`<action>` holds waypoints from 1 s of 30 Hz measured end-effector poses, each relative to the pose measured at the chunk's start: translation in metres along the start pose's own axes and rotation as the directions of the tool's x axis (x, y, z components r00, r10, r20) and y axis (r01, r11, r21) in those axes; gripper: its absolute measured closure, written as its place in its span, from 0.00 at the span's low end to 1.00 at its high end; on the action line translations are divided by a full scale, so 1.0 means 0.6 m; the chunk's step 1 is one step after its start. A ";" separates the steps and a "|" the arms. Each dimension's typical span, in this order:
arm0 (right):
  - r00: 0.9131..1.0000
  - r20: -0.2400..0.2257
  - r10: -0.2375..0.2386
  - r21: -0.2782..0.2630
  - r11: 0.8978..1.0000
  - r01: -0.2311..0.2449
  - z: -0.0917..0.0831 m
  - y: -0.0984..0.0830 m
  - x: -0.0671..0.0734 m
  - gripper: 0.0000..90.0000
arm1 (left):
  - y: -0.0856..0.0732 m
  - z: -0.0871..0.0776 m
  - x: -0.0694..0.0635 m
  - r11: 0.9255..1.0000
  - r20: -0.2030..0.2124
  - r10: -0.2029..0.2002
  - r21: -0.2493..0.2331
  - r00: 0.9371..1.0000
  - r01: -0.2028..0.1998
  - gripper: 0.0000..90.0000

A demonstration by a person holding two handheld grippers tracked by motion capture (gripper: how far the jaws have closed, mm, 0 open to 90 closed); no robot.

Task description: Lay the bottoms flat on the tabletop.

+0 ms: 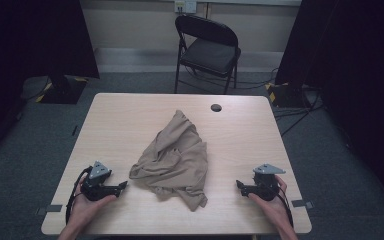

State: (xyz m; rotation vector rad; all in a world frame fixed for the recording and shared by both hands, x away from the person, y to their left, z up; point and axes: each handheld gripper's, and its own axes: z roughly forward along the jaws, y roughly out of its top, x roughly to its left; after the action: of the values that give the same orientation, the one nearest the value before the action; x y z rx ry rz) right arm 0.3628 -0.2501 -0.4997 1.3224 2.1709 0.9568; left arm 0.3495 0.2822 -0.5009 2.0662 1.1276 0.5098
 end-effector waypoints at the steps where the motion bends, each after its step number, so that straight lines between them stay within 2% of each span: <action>1: 1.000 0.001 -0.003 -0.001 1.000 0.003 0.000 0.000 0.000 0.17 | 0.000 0.000 0.000 1.000 -0.001 -0.004 -0.001 1.000 0.004 0.25; 10: 1.000 -0.013 -0.008 0.003 1.000 0.008 0.000 0.001 -0.001 0.19 | 0.001 0.002 -0.001 1.000 -0.013 -0.018 -0.002 1.000 0.018 0.24; 13: 0.999 -0.048 0.002 0.008 1.000 -0.001 -0.004 0.005 0.001 0.29 | 0.002 0.003 -0.001 1.000 -0.014 -0.023 -0.004 1.000 0.023 0.25; 15: 0.996 -0.082 0.015 0.014 1.000 -0.014 -0.007 0.012 0.007 0.30 | 0.002 0.002 -0.001 1.000 -0.014 -0.023 -0.004 1.000 0.023 0.25; 18: 0.992 -0.123 0.016 -0.007 1.000 -0.018 -0.010 0.025 0.020 0.33 | 0.002 0.002 -0.001 1.000 -0.013 -0.022 -0.004 1.000 0.022 0.25; 21: 0.984 -0.180 -0.003 -0.038 0.999 -0.004 -0.012 0.050 0.043 0.33 | 0.002 0.003 -0.001 1.000 -0.013 -0.023 -0.005 1.000 0.023 0.25; 26: 0.970 -0.241 -0.040 -0.078 0.997 0.022 -0.008 0.089 0.077 0.35 | 0.002 0.003 -0.001 1.000 -0.014 -0.022 -0.005 1.000 0.022 0.24; 27: 0.964 -0.261 -0.043 -0.094 0.995 0.019 -0.004 0.101 0.087 0.36 | 0.002 0.003 -0.001 1.000 -0.014 -0.022 -0.004 1.000 0.022 0.24; 30: 0.951 -0.297 -0.086 -0.117 0.992 0.053 0.006 0.131 0.118 0.34 | 0.002 0.002 -0.001 1.000 -0.013 -0.022 -0.005 1.000 0.022 0.24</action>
State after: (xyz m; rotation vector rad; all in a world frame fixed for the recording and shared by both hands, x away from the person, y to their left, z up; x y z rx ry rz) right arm 0.3797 -0.1618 -0.4440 1.1001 2.3316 1.3001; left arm 0.3507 0.2808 -0.5012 2.0473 1.1540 0.5150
